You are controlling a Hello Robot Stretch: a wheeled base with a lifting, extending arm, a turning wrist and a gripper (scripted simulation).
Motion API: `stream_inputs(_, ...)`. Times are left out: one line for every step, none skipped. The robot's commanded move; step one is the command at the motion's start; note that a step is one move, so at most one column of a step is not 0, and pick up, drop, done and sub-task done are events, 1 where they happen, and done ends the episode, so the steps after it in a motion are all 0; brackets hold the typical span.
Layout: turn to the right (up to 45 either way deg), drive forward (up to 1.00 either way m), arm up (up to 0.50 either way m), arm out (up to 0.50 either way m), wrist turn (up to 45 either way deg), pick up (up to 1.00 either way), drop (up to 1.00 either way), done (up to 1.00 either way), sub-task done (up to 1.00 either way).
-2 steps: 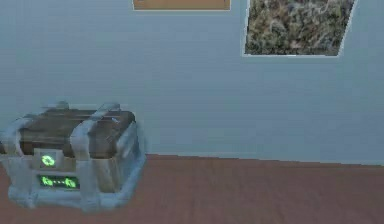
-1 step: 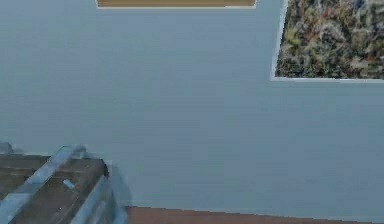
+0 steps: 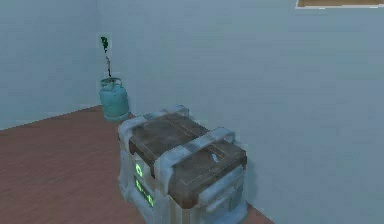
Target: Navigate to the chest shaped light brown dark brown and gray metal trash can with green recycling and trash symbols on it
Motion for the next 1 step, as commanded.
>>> stream_inputs(0.0, 0.0, 0.0, 0.0, 0.0, 0.0, 0.0, 1.0, 0.0)
